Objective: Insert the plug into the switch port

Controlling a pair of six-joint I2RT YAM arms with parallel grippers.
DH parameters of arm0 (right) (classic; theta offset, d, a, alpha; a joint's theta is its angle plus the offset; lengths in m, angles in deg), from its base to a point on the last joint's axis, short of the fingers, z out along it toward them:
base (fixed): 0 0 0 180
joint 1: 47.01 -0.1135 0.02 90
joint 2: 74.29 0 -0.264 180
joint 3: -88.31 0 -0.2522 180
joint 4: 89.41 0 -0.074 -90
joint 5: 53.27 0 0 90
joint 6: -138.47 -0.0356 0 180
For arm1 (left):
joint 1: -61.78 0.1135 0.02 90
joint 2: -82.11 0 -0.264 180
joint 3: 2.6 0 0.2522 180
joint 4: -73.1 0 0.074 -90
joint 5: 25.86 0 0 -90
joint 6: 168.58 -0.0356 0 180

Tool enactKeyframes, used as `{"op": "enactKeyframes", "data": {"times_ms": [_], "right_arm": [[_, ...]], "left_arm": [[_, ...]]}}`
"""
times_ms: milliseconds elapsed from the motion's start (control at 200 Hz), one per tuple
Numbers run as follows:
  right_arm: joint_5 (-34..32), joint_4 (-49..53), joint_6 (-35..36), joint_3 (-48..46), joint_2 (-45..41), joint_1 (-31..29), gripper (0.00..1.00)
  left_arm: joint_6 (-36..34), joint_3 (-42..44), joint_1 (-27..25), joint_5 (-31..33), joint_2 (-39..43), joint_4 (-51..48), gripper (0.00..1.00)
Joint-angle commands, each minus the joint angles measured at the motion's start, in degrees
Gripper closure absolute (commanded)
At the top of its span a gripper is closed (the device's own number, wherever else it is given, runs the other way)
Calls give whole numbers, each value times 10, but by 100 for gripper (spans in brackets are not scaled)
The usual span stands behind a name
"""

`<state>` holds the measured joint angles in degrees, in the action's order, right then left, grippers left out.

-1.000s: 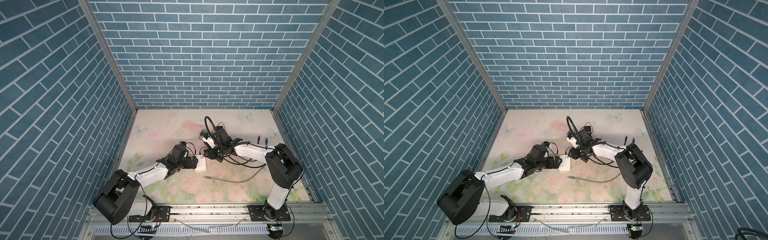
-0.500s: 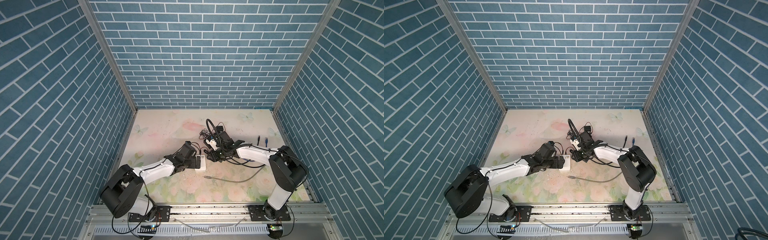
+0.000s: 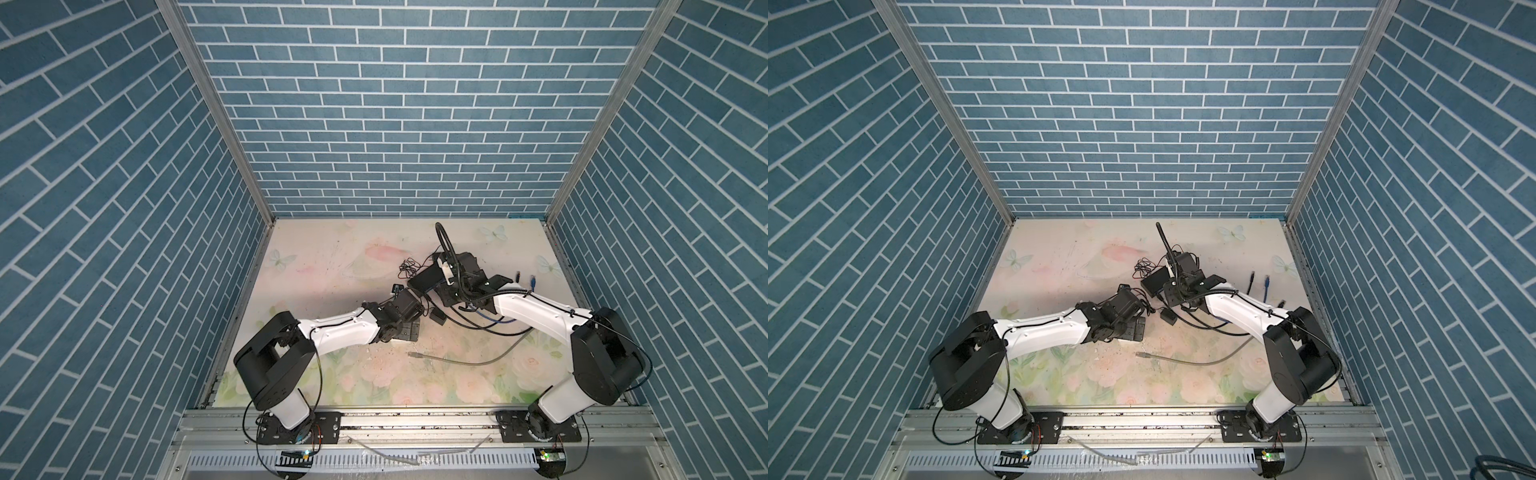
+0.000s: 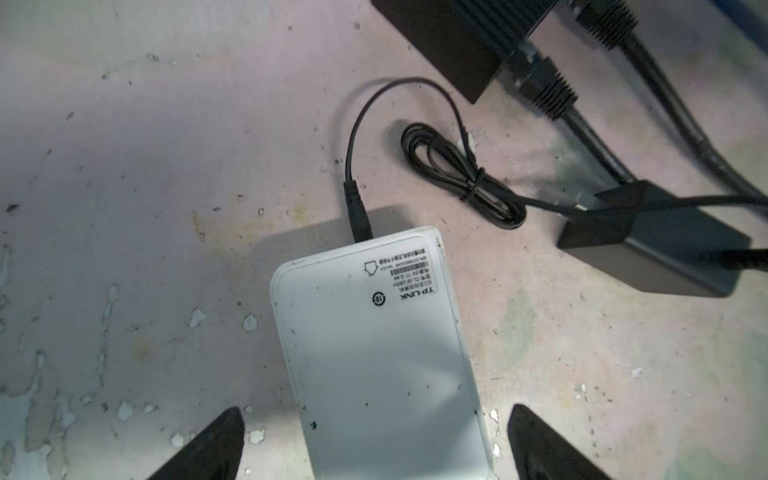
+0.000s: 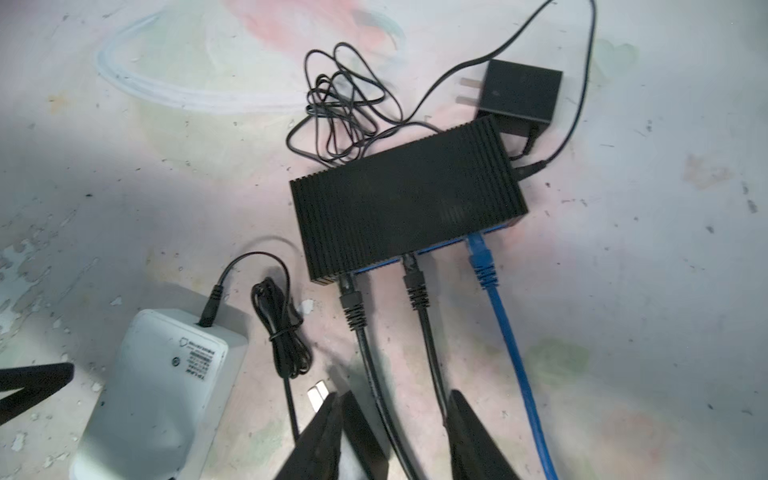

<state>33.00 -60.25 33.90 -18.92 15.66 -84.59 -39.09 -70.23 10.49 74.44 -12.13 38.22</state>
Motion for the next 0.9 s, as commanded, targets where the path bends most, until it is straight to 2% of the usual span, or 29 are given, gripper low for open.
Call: {"op": "enactKeyframes", "data": {"times_ms": [0, 440, 530, 660, 895], "right_arm": [[-24, 0, -9, -25, -21, 6, 57], [-12, -16, -9, -46, -28, 27, 57], [-5, -18, -9, -46, -24, 27, 58], [7, -21, -9, -43, -19, 28, 58], [44, -28, -6, -37, -14, 28, 58]], "left_arm": [[29, -13, -4, 21, -10, -27, 0], [26, -64, -14, 5, -87, -50, 1], [26, -57, -14, 2, -83, -45, 6], [21, -42, -14, -6, -68, -27, 21], [-2, -28, -12, -41, -44, 21, 30]]}}
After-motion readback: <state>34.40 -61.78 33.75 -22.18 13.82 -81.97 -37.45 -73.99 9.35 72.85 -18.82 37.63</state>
